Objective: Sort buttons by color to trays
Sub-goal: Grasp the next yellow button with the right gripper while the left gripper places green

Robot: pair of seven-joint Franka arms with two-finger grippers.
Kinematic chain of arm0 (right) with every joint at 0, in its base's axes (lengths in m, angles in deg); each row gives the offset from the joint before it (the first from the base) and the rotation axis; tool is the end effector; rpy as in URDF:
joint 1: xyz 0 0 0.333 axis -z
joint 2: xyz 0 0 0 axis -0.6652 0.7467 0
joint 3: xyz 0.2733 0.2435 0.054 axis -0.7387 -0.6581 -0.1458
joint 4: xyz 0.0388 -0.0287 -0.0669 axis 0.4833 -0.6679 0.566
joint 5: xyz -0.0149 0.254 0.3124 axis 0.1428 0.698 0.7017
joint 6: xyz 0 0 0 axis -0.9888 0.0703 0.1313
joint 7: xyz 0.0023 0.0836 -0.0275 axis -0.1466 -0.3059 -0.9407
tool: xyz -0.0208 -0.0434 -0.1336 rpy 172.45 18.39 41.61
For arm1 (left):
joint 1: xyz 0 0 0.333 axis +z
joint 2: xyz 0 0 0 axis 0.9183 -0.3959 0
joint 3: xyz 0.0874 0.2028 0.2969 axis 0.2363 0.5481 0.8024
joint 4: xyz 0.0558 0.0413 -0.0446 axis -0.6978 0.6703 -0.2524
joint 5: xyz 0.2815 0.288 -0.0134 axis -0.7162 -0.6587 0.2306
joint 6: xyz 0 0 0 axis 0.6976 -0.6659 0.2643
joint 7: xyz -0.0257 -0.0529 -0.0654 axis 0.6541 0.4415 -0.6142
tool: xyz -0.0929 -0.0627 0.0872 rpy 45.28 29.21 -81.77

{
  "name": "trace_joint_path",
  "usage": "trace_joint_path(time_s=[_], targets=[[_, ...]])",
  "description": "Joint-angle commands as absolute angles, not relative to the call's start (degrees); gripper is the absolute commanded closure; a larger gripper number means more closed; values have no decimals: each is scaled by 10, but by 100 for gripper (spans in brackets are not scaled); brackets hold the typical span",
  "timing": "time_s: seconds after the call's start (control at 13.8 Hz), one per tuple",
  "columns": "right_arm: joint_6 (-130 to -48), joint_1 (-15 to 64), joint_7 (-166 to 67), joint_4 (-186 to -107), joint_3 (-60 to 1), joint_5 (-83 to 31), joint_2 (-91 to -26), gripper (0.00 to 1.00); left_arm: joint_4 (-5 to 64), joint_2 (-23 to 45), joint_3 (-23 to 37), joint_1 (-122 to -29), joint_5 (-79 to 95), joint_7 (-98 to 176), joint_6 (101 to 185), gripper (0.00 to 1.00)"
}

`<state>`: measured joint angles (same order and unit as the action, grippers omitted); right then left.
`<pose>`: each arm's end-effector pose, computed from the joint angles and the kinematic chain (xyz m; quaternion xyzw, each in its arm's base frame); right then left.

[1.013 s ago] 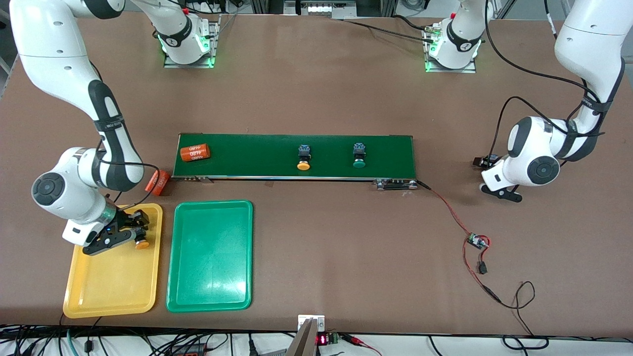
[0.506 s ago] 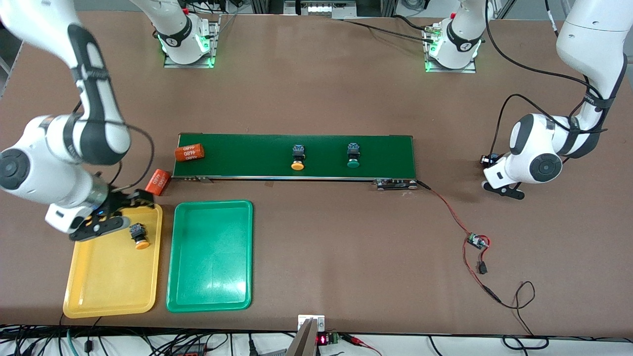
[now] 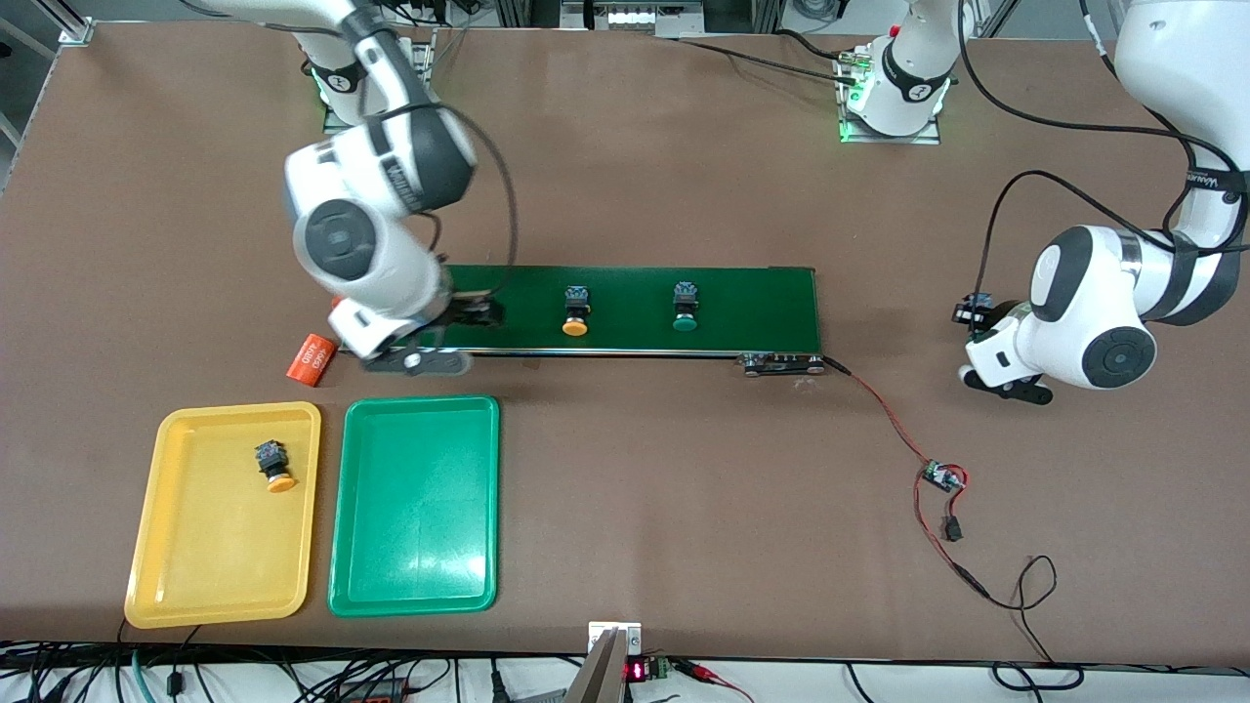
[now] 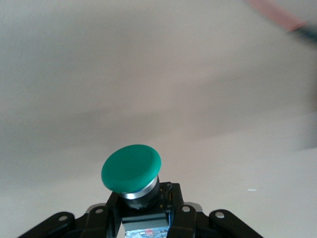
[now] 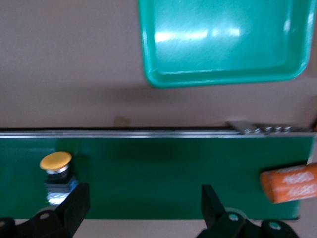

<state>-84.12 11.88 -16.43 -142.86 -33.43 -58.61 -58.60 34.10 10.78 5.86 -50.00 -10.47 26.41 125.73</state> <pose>0.5920 0.3308 0.3794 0.9975 -0.0118 -0.0690 0.0011 0.5999 0.0074 0.2862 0.9643 -0.1073 -0.2422 0.0030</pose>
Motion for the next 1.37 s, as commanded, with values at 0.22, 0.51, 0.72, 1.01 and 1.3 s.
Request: trace_joint_path(time_s=[0.22,0.51,0.72,1.01,1.3], targets=[[-908,44,-31,-1496,-327,-580,-581,0,311,91,-37,-533,-24,384,1274,71],[-919,17,1,-1508,-330,-580,-571,0,316,54,-92,-565,-24,488,1333,71],[-930,12,-7,-1508,-337,-581,-556,0,329,33,-104,-581,-23,500,1360,70],[-958,10,-12,-1508,-338,-587,-535,0,329,21,-117,-587,-24,515,1362,1],[-974,20,-42,-1508,-337,-588,-518,0,309,63,-111,-580,-25,512,1350,0]])
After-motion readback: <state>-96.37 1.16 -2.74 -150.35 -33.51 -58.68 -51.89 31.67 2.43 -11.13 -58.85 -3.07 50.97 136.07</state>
